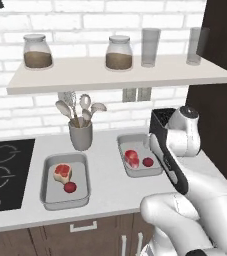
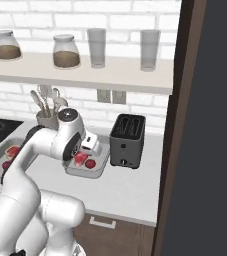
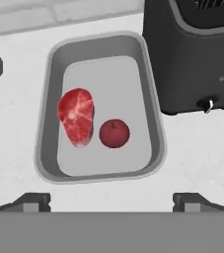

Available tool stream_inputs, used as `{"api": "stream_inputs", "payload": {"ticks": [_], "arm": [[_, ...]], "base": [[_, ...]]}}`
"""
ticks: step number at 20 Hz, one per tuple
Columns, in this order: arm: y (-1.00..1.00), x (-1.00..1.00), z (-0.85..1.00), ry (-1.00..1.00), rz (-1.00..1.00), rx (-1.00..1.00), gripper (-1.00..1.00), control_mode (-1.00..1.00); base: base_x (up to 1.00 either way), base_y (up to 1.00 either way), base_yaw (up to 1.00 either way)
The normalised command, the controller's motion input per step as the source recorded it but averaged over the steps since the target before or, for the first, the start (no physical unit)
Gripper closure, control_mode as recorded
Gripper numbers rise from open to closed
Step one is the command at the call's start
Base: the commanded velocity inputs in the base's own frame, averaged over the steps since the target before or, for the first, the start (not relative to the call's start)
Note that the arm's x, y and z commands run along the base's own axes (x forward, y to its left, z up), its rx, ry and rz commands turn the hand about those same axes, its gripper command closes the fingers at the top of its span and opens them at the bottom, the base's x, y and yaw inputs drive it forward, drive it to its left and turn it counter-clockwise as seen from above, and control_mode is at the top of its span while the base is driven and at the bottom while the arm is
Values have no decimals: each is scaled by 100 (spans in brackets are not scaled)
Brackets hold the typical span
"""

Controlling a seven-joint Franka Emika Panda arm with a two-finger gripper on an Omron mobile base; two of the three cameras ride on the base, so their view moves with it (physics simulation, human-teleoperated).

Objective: Place one tomato and one steak in each tupperware on the nearby counter, to pack two identical lunches.

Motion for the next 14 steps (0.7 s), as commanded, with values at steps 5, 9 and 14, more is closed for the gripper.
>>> {"api": "stream_inputs", "payload": {"ticks": [5,9,14], "arm": [[9,-90,100,-27,0,0,-100,-100],[11,-56,88,-16,0,-1,-100,-100],[1,-62,88,-12,0,0,-100,-100]], "base": [[0,0,0],[0,0,0],[0,0,0]]}}
